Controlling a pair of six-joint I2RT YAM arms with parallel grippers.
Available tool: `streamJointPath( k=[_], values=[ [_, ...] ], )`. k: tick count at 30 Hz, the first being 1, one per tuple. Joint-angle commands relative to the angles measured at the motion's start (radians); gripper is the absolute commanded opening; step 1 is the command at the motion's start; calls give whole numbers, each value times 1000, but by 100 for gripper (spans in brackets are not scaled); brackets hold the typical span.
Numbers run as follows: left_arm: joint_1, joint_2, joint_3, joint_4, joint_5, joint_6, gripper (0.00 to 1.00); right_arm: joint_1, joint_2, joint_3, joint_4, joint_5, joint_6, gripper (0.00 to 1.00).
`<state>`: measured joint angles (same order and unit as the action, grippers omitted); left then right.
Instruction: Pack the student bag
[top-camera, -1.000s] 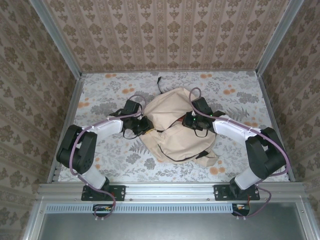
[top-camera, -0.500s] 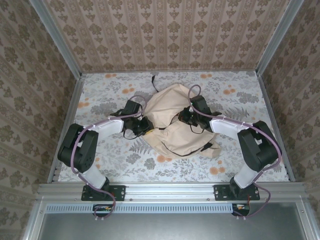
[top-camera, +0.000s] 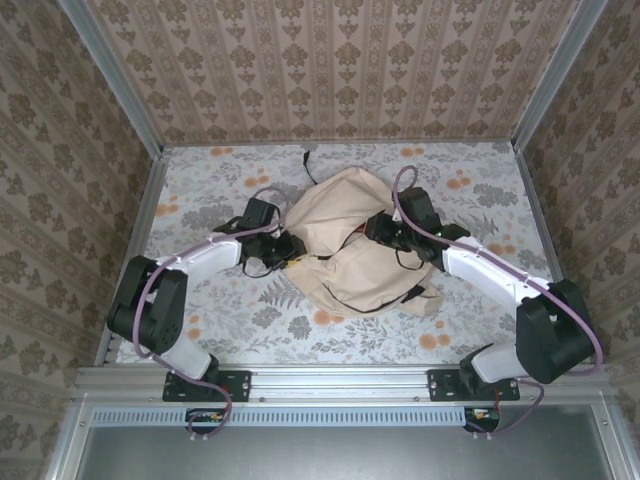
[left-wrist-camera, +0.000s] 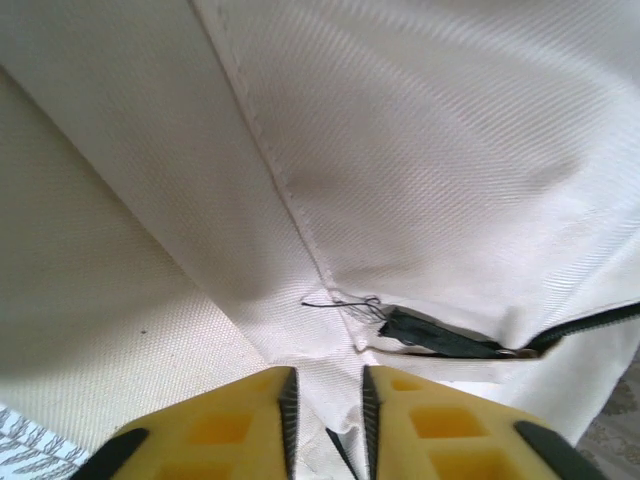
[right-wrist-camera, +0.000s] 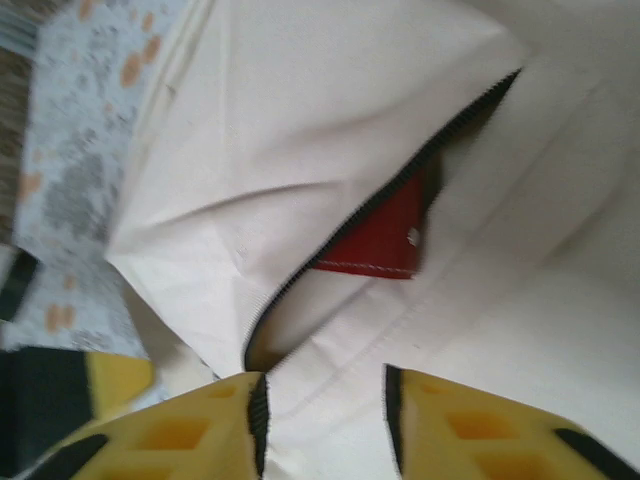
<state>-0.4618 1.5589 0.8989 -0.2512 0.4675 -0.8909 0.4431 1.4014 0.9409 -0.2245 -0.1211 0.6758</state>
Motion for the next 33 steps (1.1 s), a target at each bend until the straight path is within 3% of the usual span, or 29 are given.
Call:
streamJointPath(
  k=[1,6,15,23,33],
  values=[
    [56,-69,-15,-45,-27,18,31,67,8,88,-232,117,-161,45],
    [145,-146,-80,-92,-40,26,43,250,118,265,-410,298,-362,49],
    [281,-241,-163,-170,-40,52,58,475,440,558,-539,473,-657,49],
    [355,-292,-193,-211,-39,67,65,518,687,774,-627,645,-718,51],
    [361,-260,-208,-194,-32,54,66,522,783,796,-627,752,-785,46]
  ],
)
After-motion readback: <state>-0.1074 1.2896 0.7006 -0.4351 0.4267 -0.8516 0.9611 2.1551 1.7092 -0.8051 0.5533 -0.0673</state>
